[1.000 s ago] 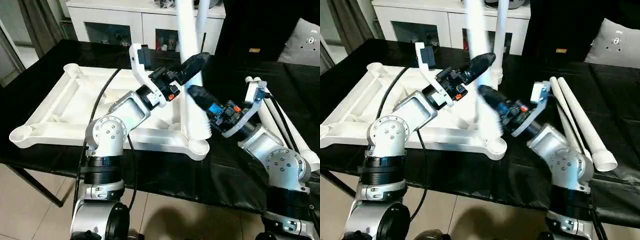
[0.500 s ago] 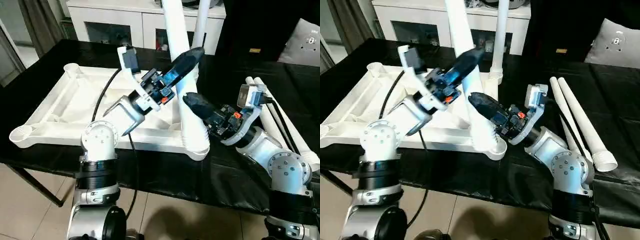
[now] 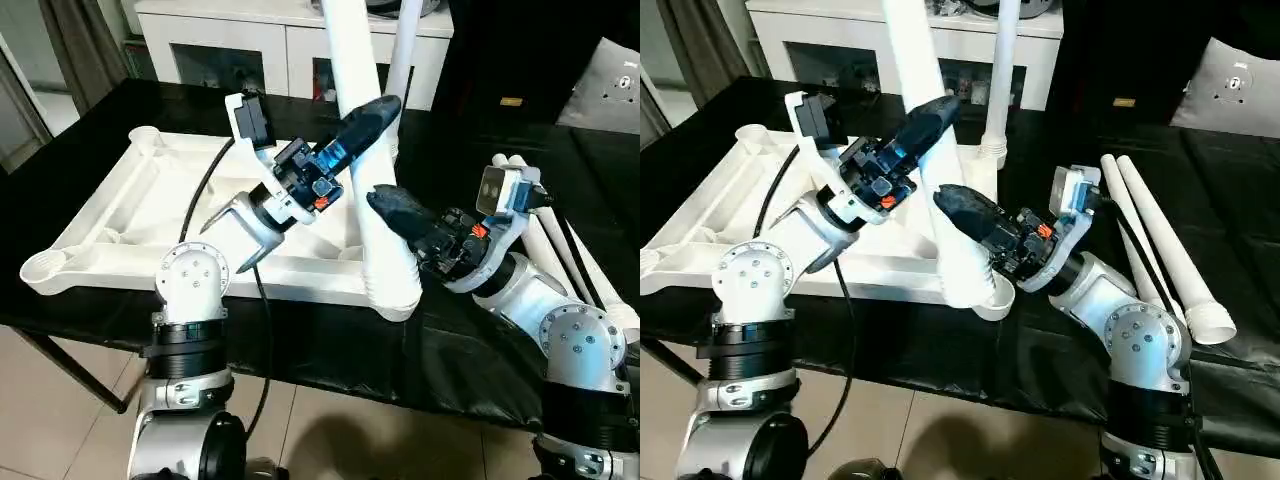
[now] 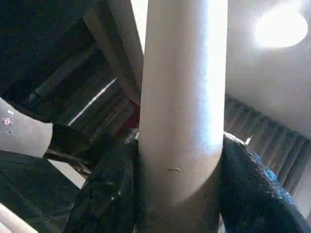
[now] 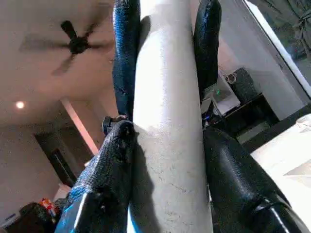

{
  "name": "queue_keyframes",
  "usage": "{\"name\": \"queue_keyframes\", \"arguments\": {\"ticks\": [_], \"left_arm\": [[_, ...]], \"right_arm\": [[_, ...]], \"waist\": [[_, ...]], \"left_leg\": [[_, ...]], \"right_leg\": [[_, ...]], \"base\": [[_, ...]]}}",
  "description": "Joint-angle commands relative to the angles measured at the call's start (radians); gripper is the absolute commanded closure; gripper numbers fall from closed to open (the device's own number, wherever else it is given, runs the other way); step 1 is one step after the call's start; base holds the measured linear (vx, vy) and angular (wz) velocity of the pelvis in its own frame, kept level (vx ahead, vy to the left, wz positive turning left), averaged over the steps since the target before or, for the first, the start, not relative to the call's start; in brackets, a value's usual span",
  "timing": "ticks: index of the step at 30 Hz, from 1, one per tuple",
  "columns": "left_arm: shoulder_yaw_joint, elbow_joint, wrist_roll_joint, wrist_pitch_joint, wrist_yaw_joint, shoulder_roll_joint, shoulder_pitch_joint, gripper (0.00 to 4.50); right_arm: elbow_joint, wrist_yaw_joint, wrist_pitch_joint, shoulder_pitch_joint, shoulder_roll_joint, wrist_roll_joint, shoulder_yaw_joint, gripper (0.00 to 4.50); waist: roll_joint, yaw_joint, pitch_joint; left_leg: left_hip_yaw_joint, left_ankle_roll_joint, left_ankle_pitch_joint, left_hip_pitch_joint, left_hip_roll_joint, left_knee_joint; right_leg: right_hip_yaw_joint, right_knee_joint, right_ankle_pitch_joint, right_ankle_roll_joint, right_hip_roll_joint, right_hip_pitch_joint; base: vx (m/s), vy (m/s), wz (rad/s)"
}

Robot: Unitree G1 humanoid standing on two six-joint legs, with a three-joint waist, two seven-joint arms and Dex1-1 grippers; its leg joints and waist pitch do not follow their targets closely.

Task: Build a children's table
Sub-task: Pick table leg

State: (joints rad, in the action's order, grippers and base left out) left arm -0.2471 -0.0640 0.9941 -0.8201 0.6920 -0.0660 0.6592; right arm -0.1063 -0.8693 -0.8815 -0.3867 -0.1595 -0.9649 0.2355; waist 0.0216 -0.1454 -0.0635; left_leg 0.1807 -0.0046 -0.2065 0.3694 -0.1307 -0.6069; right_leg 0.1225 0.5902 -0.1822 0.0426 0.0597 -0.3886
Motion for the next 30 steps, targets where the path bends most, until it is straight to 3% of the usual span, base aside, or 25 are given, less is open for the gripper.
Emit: {"name": "queue_keyframes", "arguments": {"ticks": [1, 9, 11, 15, 16, 18, 22, 23, 30], "left_arm": [[0.016, 0.015, 0.006, 0.012, 0.007, 0.009, 0.010, 2.63], [0.072, 0.027, -0.123, 0.071, -0.019, 0.057, 0.020, 2.64], [0.145, 0.034, -0.250, 0.134, -0.044, 0.111, 0.020, 2.65], [0.194, 0.041, -0.350, 0.183, -0.085, 0.141, 0.024, 2.65], [0.203, 0.042, -0.369, 0.192, -0.094, 0.146, 0.026, 2.65], [0.255, 0.057, -0.467, 0.250, -0.121, 0.162, 0.023, 2.65], [0.294, 0.077, -0.496, 0.278, -0.117, 0.164, 0.003, 2.65], [0.297, 0.077, -0.498, 0.281, -0.117, 0.164, 0.002, 2.65], [0.321, 0.077, -0.531, 0.310, -0.132, 0.147, -0.005, 2.65]], "right_arm": [[0.054, 0.086, 0.057, -0.008, -0.015, 0.088, 0.021, 2.01], [0.067, 0.097, 0.099, -0.015, -0.045, 0.139, 0.003, 1.36], [0.054, 0.096, 0.165, -0.006, -0.087, 0.221, -0.053, 1.14], [0.043, 0.090, 0.205, -0.003, -0.132, 0.303, -0.112, 0.84], [0.041, 0.083, 0.210, -0.003, -0.144, 0.316, -0.124, 0.72], [0.049, 0.108, 0.215, -0.016, -0.177, 0.369, -0.154, 0.62], [0.033, 0.067, 0.185, -0.009, -0.203, 0.354, -0.182, 0.62], [0.033, 0.064, 0.185, -0.008, -0.204, 0.353, -0.184, 0.62], [0.054, 0.076, 0.190, -0.020, -0.193, 0.382, -0.223, 0.55]], "waist": [[-0.010, -0.001, 0.073], [-0.009, -0.001, 0.076], [-0.009, -0.003, 0.077], [-0.011, 0.000, 0.076], [-0.019, 0.000, 0.075], [-0.016, 0.000, 0.074], [-0.016, 0.001, 0.076], [-0.024, 0.001, 0.076], [-0.021, 0.003, 0.076]], "left_leg": [[-0.051, 0.033, -0.067, -0.009, -0.113, 0.071], [-0.051, 0.028, -0.054, -0.012, -0.115, 0.071], [-0.052, 0.027, -0.052, -0.011, -0.114, 0.071], [-0.051, 0.033, -0.050, -0.010, -0.111, 0.068], [-0.050, 0.040, -0.048, -0.007, -0.109, 0.068], [-0.053, 0.045, -0.048, -0.007, -0.111, 0.068], [-0.050, 0.060, -0.044, -0.009, -0.112, 0.064], [-0.049, 0.068, -0.038, -0.007, -0.112, 0.064], [-0.049, 0.070, -0.047, -0.007, -0.112, 0.062]], "right_leg": [[-0.081, -0.083, -0.283, 0.083, 0.131, 0.055], [-0.083, -0.076, -0.245, 0.082, 0.132, 0.055], [-0.082, -0.074, -0.235, 0.080, 0.131, 0.055], [-0.083, -0.075, -0.240, 0.064, 0.129, 0.058], [-0.082, -0.073, -0.250, 0.066, 0.130, 0.062], [-0.080, -0.076, -0.262, 0.067, 0.129, 0.059], [-0.081, -0.073, -0.248, 0.086, 0.130, 0.059], [-0.082, -0.069, -0.237, 0.095, 0.131, 0.060], [-0.081, -0.072, -0.250, 0.106, 0.130, 0.057]], "base": [[0.000, 0.000, 0.00], [0.000, 0.000, 0.00], [0.000, 0.000, 0.00], [0.000, 0.000, 0.00], [0.000, 0.000, 0.00], [0.000, 0.000, 0.00], [0.000, 0.000, 0.00], [0.000, 0.000, 0.00], [0.000, 0.000, 0.00]]}}
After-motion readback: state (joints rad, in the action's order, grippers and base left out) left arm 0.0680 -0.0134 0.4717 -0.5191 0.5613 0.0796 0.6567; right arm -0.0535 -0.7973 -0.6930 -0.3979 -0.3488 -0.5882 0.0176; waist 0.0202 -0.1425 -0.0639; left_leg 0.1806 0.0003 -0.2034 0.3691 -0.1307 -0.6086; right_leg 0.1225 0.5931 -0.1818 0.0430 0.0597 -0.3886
